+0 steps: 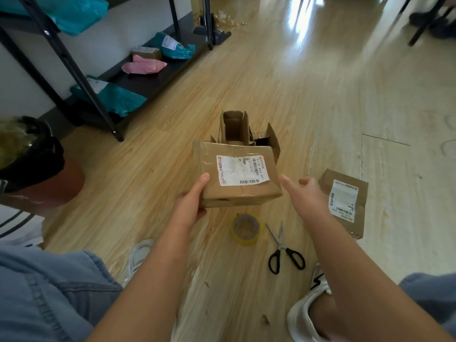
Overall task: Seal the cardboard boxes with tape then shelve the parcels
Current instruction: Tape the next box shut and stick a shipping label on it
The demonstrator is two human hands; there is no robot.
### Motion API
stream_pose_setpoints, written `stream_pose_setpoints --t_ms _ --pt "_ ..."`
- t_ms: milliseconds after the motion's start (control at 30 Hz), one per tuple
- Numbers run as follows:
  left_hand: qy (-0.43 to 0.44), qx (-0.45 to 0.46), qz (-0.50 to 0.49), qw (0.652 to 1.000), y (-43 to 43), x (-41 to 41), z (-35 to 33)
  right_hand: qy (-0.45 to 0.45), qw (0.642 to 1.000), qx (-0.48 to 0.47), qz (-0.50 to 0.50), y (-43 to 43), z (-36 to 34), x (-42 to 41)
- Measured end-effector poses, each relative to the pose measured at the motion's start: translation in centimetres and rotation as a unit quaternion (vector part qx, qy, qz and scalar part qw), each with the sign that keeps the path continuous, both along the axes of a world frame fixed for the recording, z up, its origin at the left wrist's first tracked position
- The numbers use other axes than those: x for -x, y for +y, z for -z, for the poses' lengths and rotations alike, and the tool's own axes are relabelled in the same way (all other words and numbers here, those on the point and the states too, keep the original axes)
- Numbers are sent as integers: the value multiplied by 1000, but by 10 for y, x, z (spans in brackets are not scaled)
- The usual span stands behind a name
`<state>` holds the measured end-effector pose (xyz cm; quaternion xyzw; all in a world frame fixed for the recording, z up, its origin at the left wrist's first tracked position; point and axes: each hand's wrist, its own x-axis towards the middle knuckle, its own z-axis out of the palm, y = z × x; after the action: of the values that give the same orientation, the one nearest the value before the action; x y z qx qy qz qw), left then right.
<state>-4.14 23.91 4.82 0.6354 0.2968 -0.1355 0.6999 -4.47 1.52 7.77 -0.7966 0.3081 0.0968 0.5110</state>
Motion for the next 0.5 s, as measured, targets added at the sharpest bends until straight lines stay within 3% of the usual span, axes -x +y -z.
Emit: stream_pose_setpoints --t_ms 133,367,433,500 --pt "13 48 27 998 -23 7 0 74 991 -107 -28 13 15 6" --pt "64 40 221 972 -40 19 1 -24 963 -268 -15 18 23 6" --pt "69 13 210 975 -37 16 -1 -35 956 -291 -16 14 22 6" --pt "25 -27 122 992 -33 8 -5 -32 960 -277 -24 12 22 5"
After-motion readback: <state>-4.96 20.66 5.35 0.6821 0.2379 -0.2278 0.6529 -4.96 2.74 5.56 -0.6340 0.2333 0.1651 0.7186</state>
